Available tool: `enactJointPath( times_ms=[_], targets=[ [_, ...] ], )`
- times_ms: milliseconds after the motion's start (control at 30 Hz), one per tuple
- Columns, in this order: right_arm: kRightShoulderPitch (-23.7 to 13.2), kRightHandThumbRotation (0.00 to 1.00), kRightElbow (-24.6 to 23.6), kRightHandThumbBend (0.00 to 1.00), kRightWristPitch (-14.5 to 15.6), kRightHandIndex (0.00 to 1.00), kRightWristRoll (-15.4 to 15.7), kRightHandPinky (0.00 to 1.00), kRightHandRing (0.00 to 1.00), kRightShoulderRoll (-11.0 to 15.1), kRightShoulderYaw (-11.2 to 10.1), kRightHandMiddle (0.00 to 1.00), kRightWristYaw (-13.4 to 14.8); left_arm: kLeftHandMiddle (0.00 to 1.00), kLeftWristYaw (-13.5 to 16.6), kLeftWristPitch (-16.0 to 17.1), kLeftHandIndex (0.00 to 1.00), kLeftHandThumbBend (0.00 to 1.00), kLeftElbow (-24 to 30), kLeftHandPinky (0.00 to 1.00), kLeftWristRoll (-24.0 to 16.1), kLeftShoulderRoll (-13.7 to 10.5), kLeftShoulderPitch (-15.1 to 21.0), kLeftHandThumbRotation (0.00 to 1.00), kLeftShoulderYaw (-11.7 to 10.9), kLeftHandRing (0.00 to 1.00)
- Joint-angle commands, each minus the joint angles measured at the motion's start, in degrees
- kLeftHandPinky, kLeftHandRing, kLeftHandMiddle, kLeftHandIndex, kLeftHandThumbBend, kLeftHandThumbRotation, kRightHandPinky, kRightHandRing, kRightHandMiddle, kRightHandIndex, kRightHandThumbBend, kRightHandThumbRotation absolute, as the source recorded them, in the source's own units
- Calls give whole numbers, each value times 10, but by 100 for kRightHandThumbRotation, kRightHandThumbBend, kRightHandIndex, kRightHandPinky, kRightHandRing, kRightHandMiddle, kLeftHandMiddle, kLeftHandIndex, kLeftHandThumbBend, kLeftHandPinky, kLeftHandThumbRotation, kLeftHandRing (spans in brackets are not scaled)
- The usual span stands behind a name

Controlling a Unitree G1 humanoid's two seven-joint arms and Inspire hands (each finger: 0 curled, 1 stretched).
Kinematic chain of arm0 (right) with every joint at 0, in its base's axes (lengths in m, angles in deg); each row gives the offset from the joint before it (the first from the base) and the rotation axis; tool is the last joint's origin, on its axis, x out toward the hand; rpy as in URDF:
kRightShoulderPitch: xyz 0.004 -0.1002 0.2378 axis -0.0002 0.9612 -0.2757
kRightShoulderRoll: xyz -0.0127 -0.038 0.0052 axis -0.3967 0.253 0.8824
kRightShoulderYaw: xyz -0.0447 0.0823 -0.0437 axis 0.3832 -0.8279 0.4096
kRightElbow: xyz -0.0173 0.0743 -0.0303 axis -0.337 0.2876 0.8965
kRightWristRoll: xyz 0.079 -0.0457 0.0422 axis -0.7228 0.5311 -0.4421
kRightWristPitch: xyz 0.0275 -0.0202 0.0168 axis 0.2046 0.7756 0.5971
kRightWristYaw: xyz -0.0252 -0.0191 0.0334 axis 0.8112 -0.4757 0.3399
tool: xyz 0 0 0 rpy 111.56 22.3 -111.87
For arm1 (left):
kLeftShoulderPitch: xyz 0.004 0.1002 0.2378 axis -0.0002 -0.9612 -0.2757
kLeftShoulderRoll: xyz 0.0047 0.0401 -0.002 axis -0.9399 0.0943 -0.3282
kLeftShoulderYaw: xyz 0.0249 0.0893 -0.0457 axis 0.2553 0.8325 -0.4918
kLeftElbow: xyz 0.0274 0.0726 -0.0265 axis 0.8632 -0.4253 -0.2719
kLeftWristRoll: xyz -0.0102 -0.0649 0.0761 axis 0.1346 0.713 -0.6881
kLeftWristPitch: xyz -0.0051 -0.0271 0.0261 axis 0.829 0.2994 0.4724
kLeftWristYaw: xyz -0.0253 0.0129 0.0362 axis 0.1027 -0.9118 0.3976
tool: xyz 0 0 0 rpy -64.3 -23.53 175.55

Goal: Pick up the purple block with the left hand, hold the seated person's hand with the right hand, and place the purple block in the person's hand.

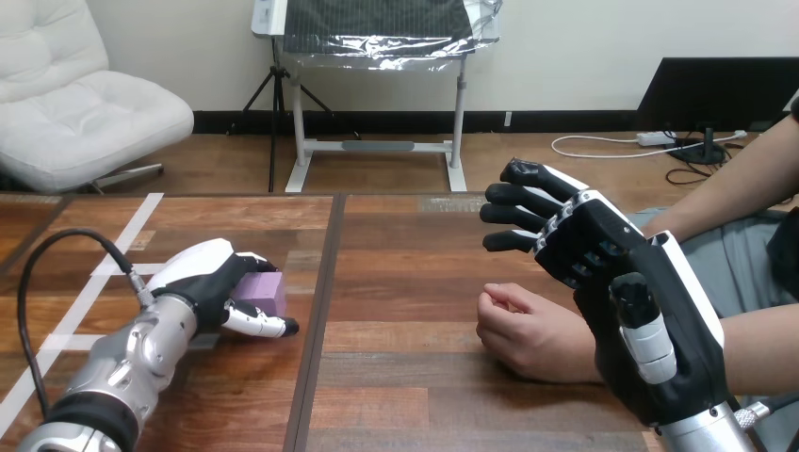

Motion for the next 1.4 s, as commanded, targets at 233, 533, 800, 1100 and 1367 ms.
enactJointPath(
  times_ms=[233,533,800,1100,1367],
  targets=[
    [-21,82,-27,95,-6,82,-2,70,79,-3,-4,80,8,85,3,1,82,76,-2,93,5,9,50,32,5,87],
    [-20,82,-29,95,-6,82,0,71,79,-2,-3,80,10,80,8,-10,80,77,-3,90,1,15,53,28,7,83],
    [-20,82,-25,94,-10,82,-1,71,79,-1,-4,80,9,70,12,-23,77,74,-4,76,-12,18,59,22,20,73],
    [-20,82,-26,94,-11,82,0,71,79,-1,-5,80,10,63,14,-34,69,70,-4,62,-12,22,62,7,27,61],
    [-19,82,-27,94,-10,82,0,71,78,-2,-5,80,11,56,25,-36,62,67,-3,49,-4,23,59,1,23,51]
  ],
)
